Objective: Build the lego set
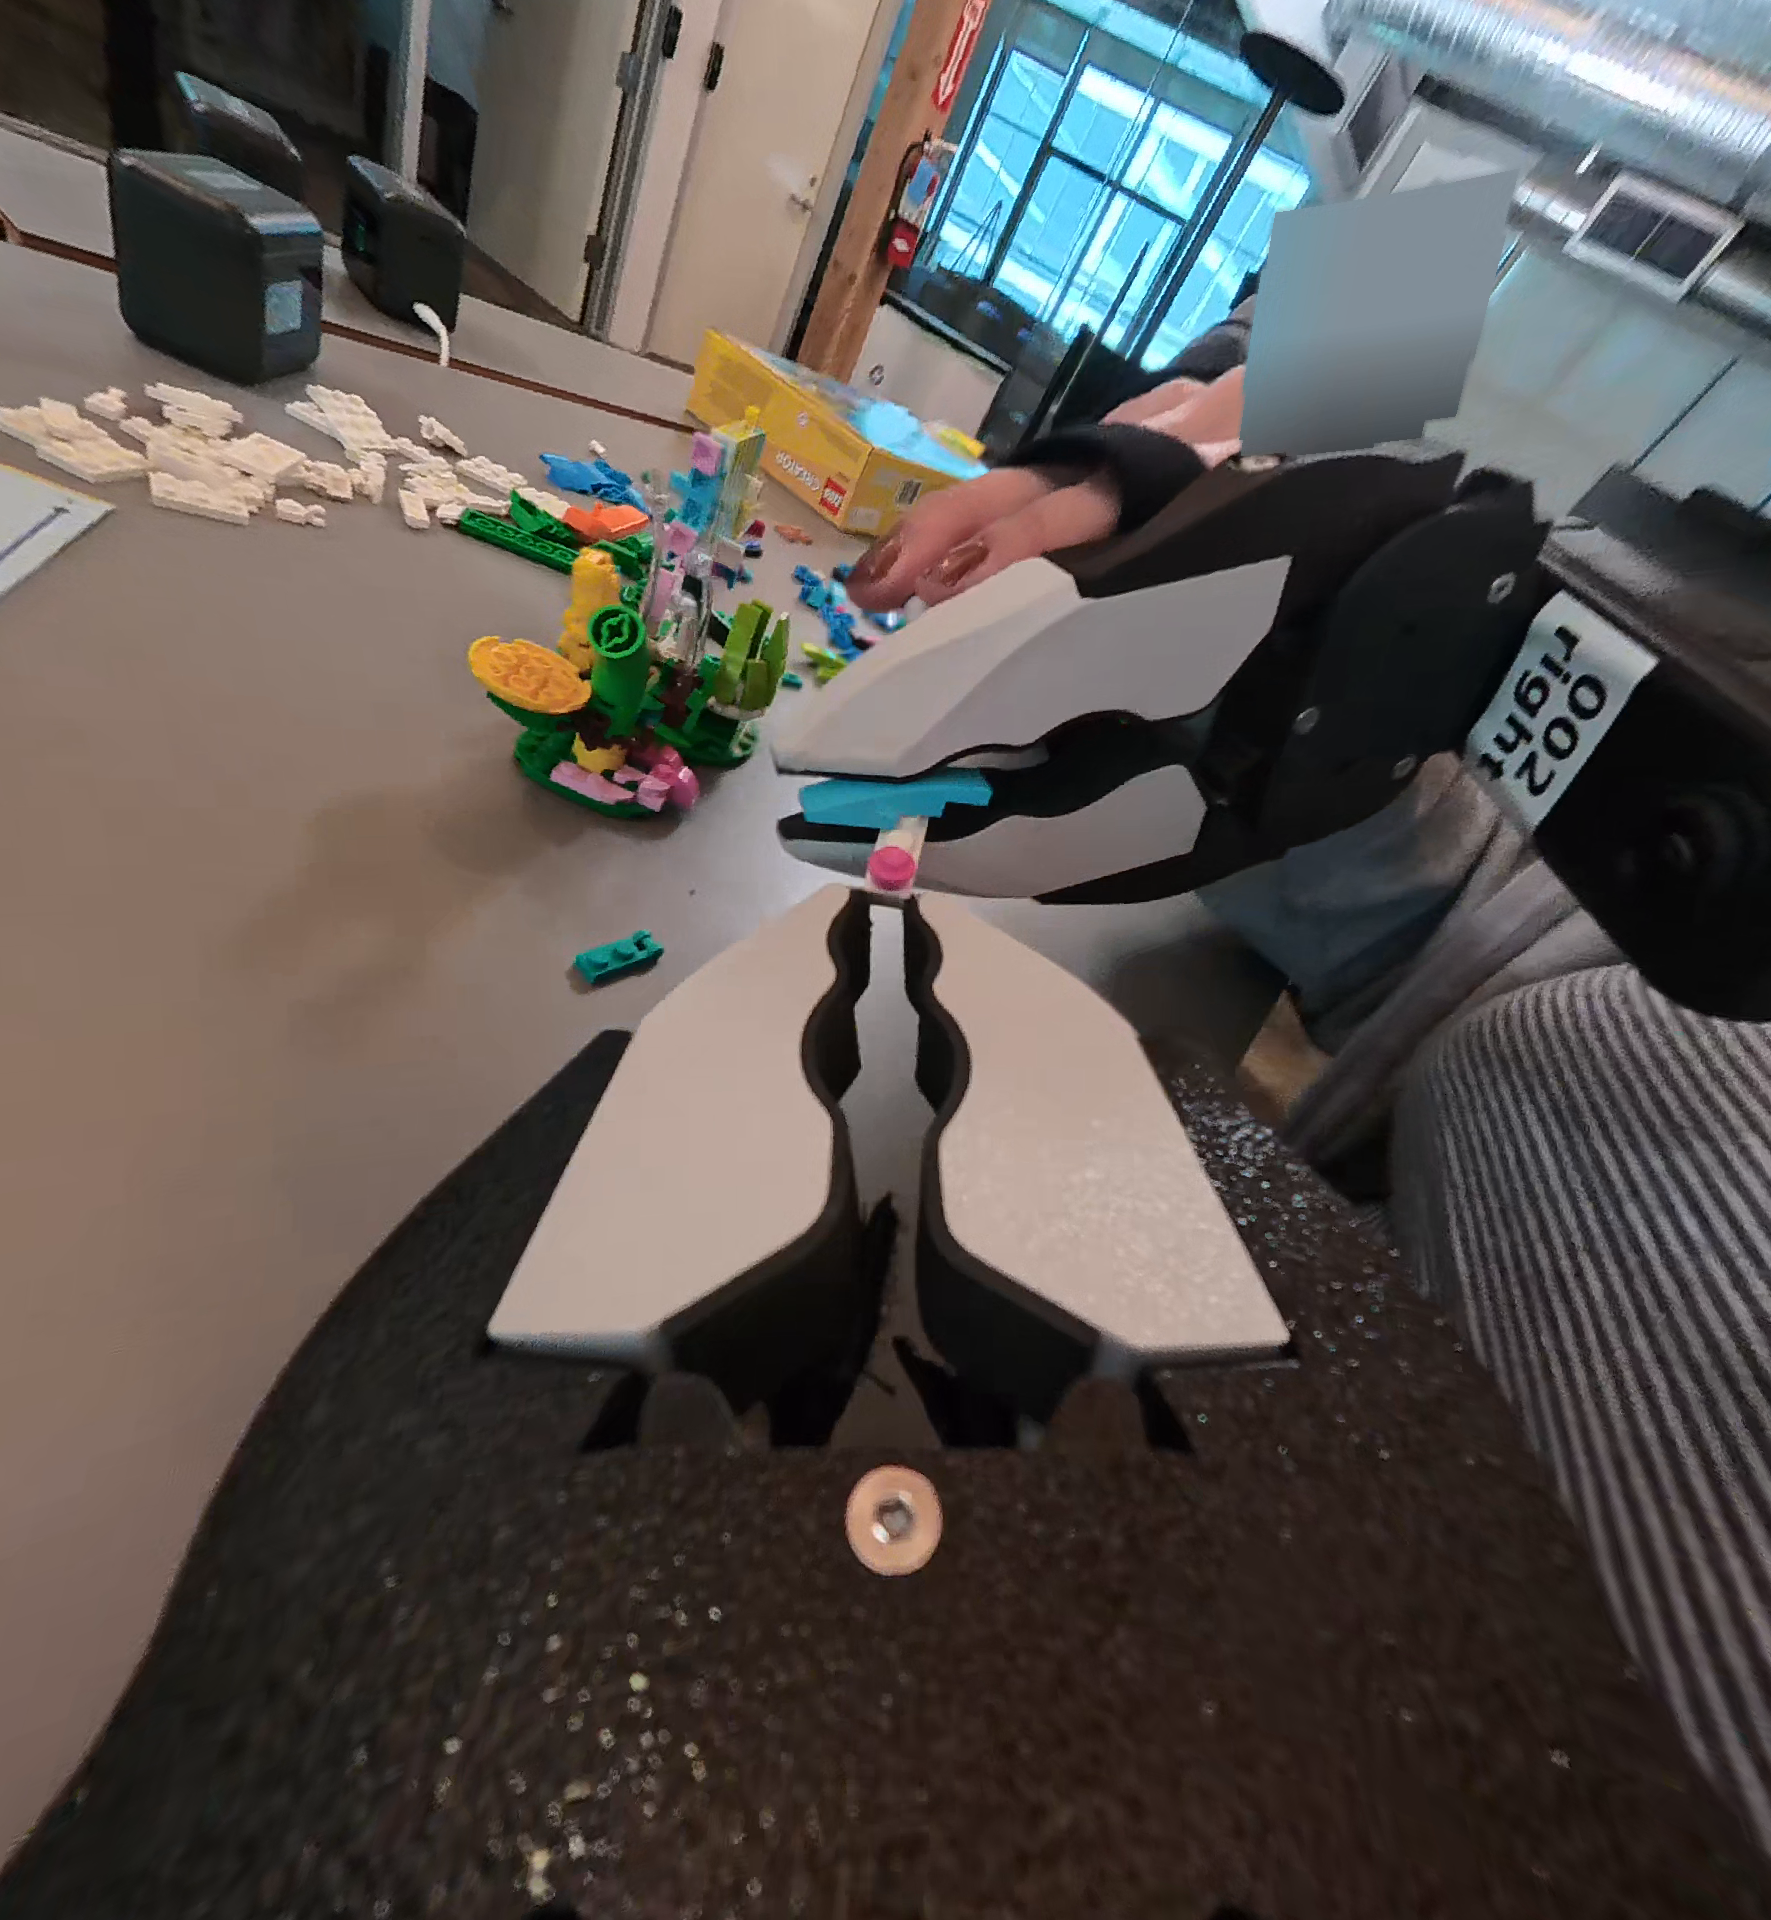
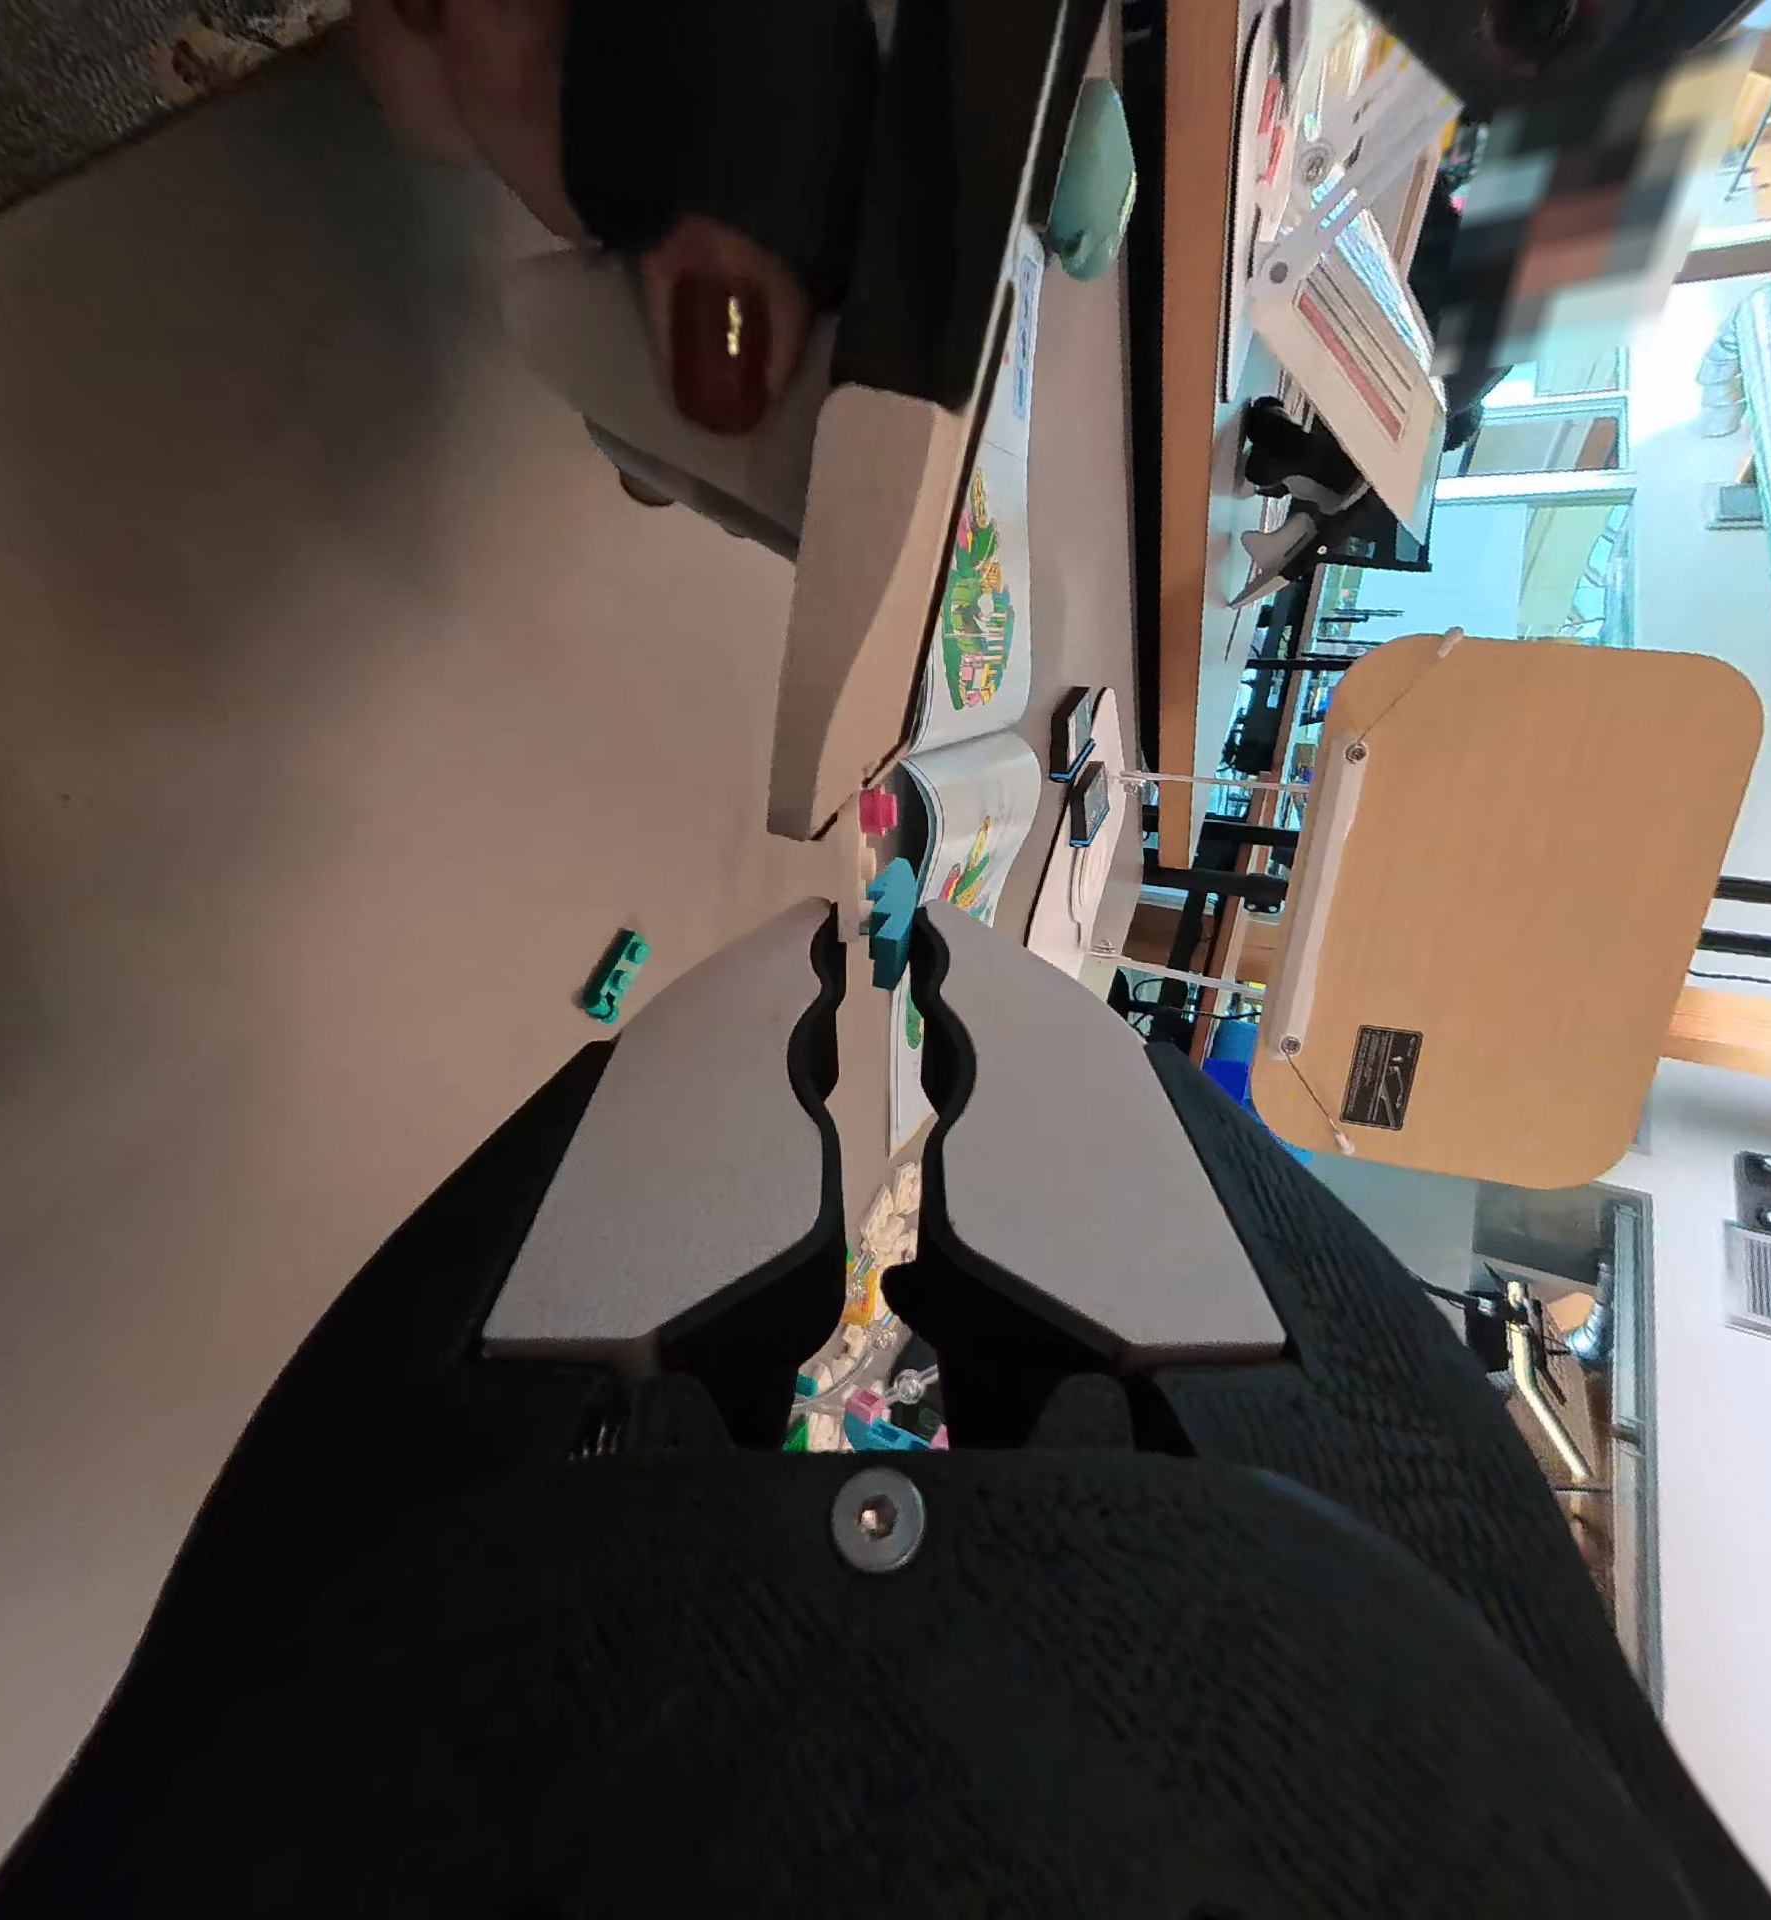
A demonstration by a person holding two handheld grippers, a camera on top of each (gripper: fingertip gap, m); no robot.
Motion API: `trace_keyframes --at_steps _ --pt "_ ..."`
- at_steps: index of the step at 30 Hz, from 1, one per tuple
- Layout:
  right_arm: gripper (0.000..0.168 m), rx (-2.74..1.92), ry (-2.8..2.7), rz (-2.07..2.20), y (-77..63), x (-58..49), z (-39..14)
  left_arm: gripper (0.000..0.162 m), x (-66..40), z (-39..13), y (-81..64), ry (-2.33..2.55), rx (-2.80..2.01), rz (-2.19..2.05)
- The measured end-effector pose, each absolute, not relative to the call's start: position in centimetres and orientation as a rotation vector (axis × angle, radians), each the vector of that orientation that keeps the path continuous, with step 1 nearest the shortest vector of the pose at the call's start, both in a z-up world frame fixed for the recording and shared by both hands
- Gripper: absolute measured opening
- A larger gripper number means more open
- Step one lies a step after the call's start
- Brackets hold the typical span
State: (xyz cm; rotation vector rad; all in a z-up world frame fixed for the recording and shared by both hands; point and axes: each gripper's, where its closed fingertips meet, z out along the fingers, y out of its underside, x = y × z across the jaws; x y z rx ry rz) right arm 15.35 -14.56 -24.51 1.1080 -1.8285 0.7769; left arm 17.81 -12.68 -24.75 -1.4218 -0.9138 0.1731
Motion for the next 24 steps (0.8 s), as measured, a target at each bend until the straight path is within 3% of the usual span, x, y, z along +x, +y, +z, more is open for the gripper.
trace_keyframes --at_steps 24 --pt "0.006 1.416 -1.714 0.218 -11.4 13.5 -31.7 0.006 17.4 -26.3 -13.9 -0.921 -1.625 0.343"
